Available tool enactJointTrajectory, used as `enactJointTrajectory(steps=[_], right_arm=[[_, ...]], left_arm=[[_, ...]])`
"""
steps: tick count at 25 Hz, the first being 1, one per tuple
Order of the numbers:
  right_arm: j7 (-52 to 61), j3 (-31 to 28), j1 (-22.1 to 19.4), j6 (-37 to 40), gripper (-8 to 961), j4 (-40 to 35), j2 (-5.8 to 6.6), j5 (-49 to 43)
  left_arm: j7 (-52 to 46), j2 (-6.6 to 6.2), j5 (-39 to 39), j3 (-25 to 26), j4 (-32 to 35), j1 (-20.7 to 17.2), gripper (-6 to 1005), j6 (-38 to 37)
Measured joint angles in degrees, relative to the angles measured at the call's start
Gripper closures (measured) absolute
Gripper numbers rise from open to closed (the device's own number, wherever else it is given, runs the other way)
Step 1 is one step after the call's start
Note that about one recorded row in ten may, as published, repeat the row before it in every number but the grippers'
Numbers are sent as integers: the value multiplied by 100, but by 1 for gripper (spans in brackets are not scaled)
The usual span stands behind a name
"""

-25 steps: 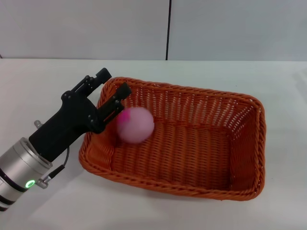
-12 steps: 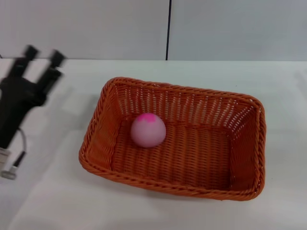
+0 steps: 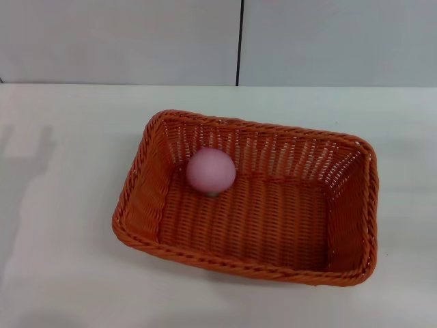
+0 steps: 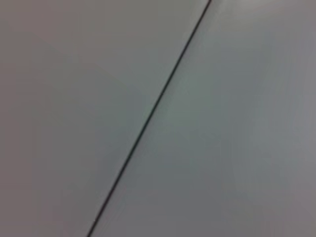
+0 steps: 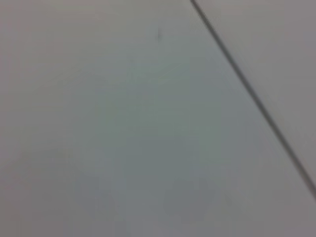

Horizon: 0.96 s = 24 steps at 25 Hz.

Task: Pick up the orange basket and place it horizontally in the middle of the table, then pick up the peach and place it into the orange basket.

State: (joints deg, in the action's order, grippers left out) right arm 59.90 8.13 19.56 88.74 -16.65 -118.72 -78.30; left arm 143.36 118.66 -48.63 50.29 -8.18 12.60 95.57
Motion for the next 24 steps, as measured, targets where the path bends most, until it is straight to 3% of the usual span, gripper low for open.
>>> enactJointTrajectory(steps=[9, 24], right_arm=[[-1797, -1150, 63, 50, 531, 802, -19, 0], [-2963, -1709, 131, 23, 531, 1068, -19, 4]], left_arm=[[5, -16, 6, 60, 66, 39, 186, -136], [999, 0, 30, 192, 90, -19, 186, -87]])
